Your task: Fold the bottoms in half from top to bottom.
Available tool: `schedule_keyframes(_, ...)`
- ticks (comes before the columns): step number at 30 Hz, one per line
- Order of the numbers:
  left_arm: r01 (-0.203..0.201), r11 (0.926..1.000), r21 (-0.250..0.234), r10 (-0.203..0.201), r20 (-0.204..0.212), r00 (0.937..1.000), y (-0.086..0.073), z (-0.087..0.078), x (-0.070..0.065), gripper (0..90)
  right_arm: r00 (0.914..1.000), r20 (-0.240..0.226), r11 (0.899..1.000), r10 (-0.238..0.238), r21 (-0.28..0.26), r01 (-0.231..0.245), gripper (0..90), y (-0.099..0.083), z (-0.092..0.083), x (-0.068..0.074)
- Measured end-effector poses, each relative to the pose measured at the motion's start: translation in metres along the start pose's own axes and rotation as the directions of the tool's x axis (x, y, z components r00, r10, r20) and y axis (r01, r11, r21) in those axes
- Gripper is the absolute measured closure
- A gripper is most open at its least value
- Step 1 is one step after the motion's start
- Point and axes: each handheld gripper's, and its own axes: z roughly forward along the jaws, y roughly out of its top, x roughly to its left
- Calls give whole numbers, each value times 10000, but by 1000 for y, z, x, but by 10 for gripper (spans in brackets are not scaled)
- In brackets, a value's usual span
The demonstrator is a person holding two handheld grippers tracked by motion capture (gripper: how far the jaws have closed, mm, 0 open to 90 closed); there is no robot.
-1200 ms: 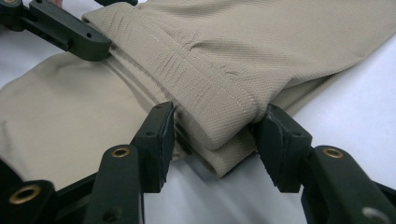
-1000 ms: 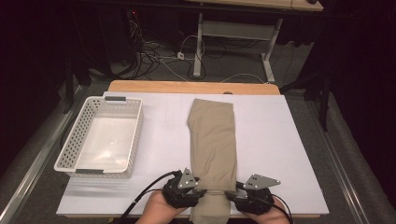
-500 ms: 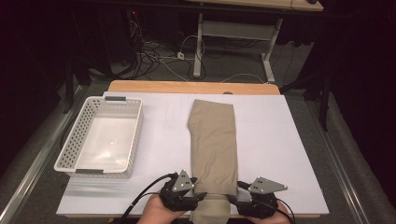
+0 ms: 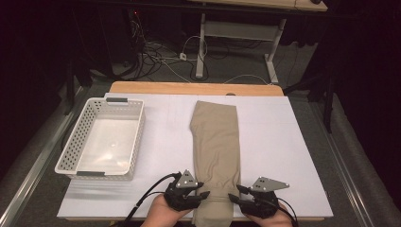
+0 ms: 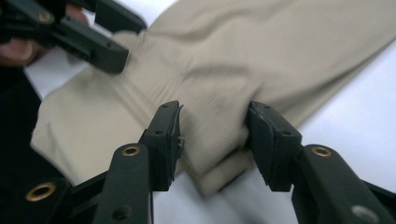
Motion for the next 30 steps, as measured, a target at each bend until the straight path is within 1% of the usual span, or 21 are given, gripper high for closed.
schedule_keyframes(1, -5, 10000, 22, 5, 44, 10000, 0, 0, 0, 576, 10000, -65, 10000, 10, -47, -10, 562, -2, 0, 1)
schedule_keyframes(6, 32, 9999, 96, -35, 322, 9995, -2, -3, -2, 577, 9998, -80, 9998, -185, 25, 185, 565, -5, -4, 6)
schedule_keyframes(8, 18, 9999, 122, -22, 369, 9993, -3, -4, -3, 577, 9997, -93, 9997, -238, 54, 238, 567, -6, -5, 7)
schedule_keyframes(9, -130, 9997, 204, 121, 412, 9991, -5, -6, -7, 576, 9994, -147, 9995, -310, 105, 311, 568, -8, -8, 11)
schedule_keyframes(10, -130, 9997, 204, 121, 412, 9991, -5, -6, -7, 576, 9992, -168, 9993, -357, 109, 359, 569, -9, -9, 12)
schedule_keyframes(11, -256, 9993, 285, 243, 444, 9987, -6, -8, -10, 576, 9990, -168, 9990, -422, 133, 424, 570, -10, -10, 14)
schedule_keyframes(15, -274, 9992, 299, 258, 512, 9984, -8, -12, -15, 576, 9984, -192, 9984, -526, 184, 530, 571, -11, -12, 19)
schedule_keyframes(17, -330, 9988, 352, 309, 581, 9978, -11, -13, -20, 576, 9975, -216, 9975, -666, 230, 671, 573, -14, -15, 25)
schedule_keyframes(20, -425, 9982, 431, 396, 661, 9970, -13, -14, -26, 576, 9974, -268, 9974, -670, 251, 676, 574, -18, -20, 28)
schedule_keyframes(23, -518, 9976, 467, 484, 729, 9962, -16, -16, -32, 576, 9968, -414, 9973, -686, 235, 696, 574, -21, -25, 32)
schedule_keyframes(26, -757, 9956, 551, 717, 712, 9949, -20, -17, -40, 580, 9964, -518, 9974, -676, 230, 688, 577, -25, -30, 35)
schedule_keyframes(30, -939, 9933, 676, 887, 770, 9931, -24, -21, -48, 579, 9952, -647, 9969, -728, 260, 746, 577, -30, -35, 42)
